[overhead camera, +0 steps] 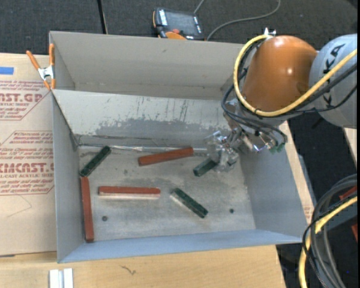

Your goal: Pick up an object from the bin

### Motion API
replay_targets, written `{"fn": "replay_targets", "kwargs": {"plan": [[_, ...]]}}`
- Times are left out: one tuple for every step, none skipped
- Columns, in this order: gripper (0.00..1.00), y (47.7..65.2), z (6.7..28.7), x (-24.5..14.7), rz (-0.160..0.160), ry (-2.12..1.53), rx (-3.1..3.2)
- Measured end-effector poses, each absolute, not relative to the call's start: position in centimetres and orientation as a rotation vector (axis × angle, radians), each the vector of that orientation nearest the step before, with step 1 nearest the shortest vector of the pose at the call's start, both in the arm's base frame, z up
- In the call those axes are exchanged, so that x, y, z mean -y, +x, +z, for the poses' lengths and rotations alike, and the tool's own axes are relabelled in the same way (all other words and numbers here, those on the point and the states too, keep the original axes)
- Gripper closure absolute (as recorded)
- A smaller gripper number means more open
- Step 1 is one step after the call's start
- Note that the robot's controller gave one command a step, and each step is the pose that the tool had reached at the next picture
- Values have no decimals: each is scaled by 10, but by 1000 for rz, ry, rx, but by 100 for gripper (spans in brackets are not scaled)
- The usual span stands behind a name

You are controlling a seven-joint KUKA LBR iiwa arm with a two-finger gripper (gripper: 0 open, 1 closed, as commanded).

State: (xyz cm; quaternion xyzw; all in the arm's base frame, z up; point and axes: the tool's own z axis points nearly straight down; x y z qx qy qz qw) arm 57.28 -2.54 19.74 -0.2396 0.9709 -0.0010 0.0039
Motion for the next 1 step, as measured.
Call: {"fn": "replay_targets", "kwargs": {"plan": [[100,578,282,48,-4,-1203,-2895]]}}
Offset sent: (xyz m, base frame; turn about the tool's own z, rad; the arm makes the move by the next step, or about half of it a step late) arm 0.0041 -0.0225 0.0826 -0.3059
